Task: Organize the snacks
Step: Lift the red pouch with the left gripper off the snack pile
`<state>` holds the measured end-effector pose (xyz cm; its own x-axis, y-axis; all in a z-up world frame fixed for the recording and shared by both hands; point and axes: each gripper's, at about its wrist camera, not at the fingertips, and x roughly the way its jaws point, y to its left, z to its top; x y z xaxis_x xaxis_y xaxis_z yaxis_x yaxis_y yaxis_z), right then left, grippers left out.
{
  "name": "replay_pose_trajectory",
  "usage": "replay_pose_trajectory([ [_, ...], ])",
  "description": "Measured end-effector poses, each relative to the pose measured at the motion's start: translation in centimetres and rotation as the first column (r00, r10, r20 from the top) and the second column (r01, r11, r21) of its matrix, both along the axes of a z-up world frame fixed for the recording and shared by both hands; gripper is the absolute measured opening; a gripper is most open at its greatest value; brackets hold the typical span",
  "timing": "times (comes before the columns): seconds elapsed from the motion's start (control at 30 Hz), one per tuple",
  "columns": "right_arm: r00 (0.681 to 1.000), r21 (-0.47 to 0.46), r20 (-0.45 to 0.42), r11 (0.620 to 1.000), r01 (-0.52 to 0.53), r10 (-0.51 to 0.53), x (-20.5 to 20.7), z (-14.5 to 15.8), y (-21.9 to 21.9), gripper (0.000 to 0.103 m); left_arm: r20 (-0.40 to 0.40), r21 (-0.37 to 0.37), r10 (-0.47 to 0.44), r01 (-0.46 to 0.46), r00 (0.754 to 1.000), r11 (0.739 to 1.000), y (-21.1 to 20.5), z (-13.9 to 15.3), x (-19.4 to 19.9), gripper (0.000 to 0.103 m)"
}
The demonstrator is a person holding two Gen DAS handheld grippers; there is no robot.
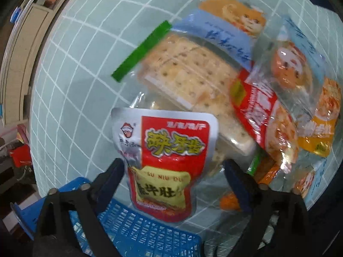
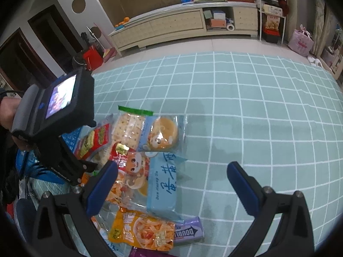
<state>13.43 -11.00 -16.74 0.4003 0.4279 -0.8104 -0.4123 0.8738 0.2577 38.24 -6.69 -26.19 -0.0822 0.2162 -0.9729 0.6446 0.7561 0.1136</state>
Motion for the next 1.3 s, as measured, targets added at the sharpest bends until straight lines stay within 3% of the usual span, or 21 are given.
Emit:
replay_pose_trajectory([
  [0.1,1.000,-0.001,-0.005,1.000,-0.004,0.004,0.1,-0.3,0.1,0.103,-0.017,-0.026,0.050,-0.050,0.999,0.998,1.8,-1.1,1.0,0.102],
  [0.23,1.000,0.008,-0.011,1.000,0.001,-0.001,0.3,-0.4,-0.2,0.103,0.006,-0.040,0.027,-0.027,1.000,0.999,2.0,-1.6,1.1,0.101],
  [0.43,1.000,0.040,-0.022,0.999,0.009,-0.008,0.7,-0.3,-0.7,0.103,0.002,-0.103,0.032,-0.032,0.999,0.994,2.7,-1.5,0.3,0.085],
  [0.57,0.999,0.062,-0.028,0.998,0.021,-0.020,1.0,-0.2,-1.4,0.103,0.011,-0.147,0.038,-0.036,0.999,0.989,3.7,-0.4,-0.8,0.062],
  [0.77,0.998,0.070,-0.040,0.996,0.049,-0.046,1.4,-0.3,-2.1,0.103,0.043,-0.140,0.112,-0.105,0.993,0.985,5.4,-0.2,-2.0,0.050],
  [0.87,0.998,0.067,-0.036,0.997,0.047,-0.045,1.2,-0.2,-1.8,0.103,0.088,-0.147,0.192,-0.178,0.977,0.973,6.6,-0.4,-3.0,0.047],
  [0.97,0.999,0.060,-0.026,0.997,0.040,-0.038,1.1,0.0,-1.5,0.103,0.139,-0.198,0.293,-0.263,0.946,0.944,7.7,-0.2,-5.1,0.043],
  [1.1,0.999,0.044,-0.028,0.999,0.032,-0.031,0.8,-0.1,-1.4,0.103,0.249,-0.181,0.301,-0.261,0.921,0.948,8.2,-0.1,-9.0,0.041],
  [1.3,1.000,0.027,-0.019,0.999,0.019,-0.019,0.4,0.3,-1.5,0.103,0.278,-0.231,0.407,-0.351,0.870,0.908,9.7,-1.6,-12.7,0.038],
])
